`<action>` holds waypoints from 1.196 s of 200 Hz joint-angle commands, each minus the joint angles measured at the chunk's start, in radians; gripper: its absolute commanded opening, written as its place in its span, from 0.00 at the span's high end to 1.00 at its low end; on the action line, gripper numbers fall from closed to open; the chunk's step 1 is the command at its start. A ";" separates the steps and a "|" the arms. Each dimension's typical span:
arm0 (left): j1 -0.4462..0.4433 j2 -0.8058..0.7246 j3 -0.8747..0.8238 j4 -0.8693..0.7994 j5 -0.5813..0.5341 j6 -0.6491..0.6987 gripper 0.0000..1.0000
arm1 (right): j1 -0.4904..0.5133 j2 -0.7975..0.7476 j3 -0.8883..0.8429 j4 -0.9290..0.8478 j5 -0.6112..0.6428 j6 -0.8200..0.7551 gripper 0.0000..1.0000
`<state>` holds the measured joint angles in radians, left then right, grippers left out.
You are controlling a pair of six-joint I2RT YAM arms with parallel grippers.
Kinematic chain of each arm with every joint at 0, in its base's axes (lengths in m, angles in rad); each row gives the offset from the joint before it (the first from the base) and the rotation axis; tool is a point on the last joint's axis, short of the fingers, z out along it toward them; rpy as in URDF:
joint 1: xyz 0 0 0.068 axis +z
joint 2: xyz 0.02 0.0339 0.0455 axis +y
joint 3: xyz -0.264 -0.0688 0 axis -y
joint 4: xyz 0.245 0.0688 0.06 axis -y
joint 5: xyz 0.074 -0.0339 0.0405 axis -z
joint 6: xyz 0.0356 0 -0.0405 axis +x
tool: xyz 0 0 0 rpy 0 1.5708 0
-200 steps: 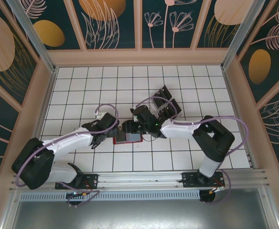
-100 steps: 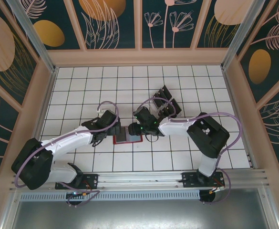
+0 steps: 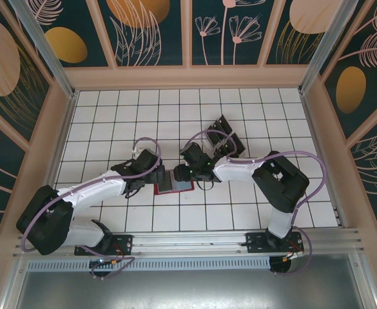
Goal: Put the credit cards into the card holder
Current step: Rotate the card holder at the center of the table.
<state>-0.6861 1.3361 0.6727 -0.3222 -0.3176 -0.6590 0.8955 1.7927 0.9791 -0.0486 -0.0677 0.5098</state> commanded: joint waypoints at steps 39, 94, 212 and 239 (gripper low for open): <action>0.003 0.006 -0.025 0.041 0.009 0.010 0.02 | -0.003 0.023 0.080 -0.082 0.057 -0.038 0.52; 0.003 -0.008 -0.018 0.053 0.011 0.002 0.01 | -0.001 0.034 0.138 -0.132 0.078 -0.060 0.52; 0.002 -0.019 -0.028 0.095 0.026 -0.049 0.02 | -0.007 0.013 0.122 -0.140 0.088 -0.097 0.51; 0.003 -0.019 -0.024 0.095 0.026 -0.052 0.01 | -0.007 0.027 0.130 -0.143 0.088 -0.105 0.51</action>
<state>-0.6861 1.3235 0.6521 -0.2382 -0.2951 -0.6907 0.8951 1.8168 1.1046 -0.1837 0.0074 0.4305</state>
